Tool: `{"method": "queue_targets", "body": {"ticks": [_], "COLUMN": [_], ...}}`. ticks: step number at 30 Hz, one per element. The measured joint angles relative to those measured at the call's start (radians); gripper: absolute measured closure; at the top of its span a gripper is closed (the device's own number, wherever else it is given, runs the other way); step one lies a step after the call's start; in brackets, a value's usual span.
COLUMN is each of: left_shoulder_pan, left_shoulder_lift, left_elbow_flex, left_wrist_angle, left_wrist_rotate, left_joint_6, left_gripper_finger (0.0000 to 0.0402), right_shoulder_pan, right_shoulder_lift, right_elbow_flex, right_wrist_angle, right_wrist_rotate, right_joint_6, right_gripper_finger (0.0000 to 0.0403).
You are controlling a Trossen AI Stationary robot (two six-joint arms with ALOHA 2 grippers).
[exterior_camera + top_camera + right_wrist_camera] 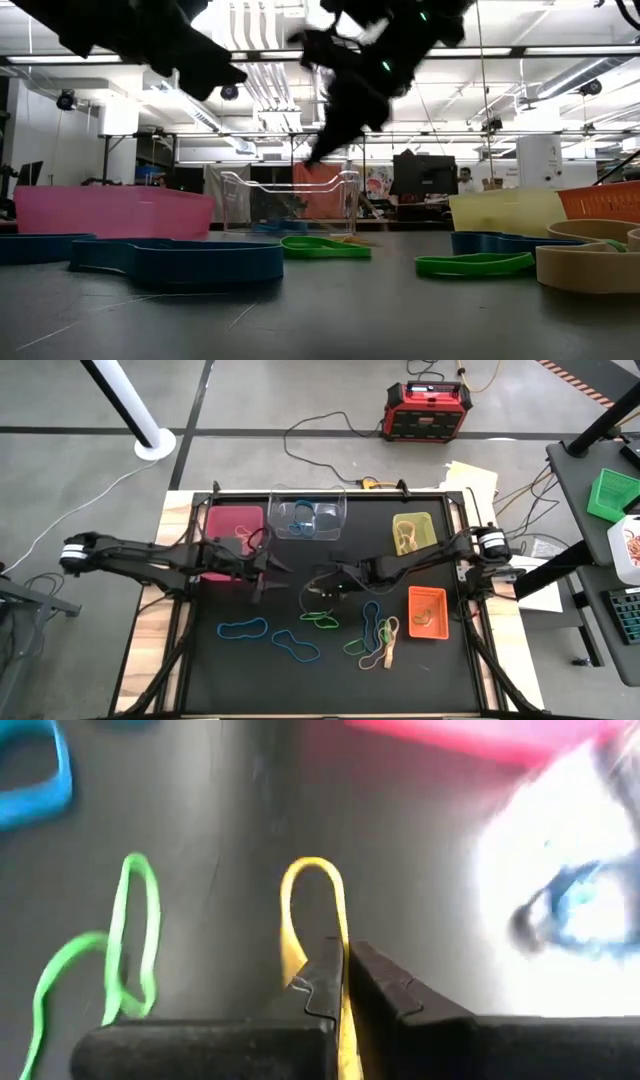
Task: Sort rubber bands into baskets
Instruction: Put the yellow rubber band into the pink bin
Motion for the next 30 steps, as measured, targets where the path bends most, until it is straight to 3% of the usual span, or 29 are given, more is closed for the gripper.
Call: {"method": "queue_targets", "body": {"ticks": [10, 15, 20, 25, 30], "left_shoulder_pan": [-0.002, -0.002, -0.002, -0.002, -0.002], "left_shoulder_lift": [0.11, 0.13, 0.132, 0.12, 0.08], "left_elbow_flex": [0.038, 0.048, 0.047, 0.048, 0.07], "left_wrist_angle": [0.028, 0.028, 0.008, 0.005, -0.148], "left_wrist_rotate": [-0.003, -0.067, -0.109, -0.149, -0.151], "left_joint_6": [-0.023, -0.064, -0.07, -0.063, -0.06], "left_gripper_finger": [0.0212, 0.0215, 0.0249, 0.0313, 0.0346], "right_shoulder_pan": [0.0, 0.0, 0.0, 0.002, 0.002], "right_shoulder_lift": [-0.002, -0.002, -0.004, -0.006, -0.011], "right_elbow_flex": [0.172, 0.201, 0.202, 0.202, 0.202], "right_wrist_angle": [0.04, 0.036, 0.026, 0.016, -0.011], "right_wrist_rotate": [0.07, 0.069, 0.059, 0.049, 0.053], "right_joint_6": [-0.226, -0.272, -0.28, -0.292, -0.294], "right_gripper_finger": [0.0394, 0.0394, 0.0394, 0.0394, 0.0394]}}
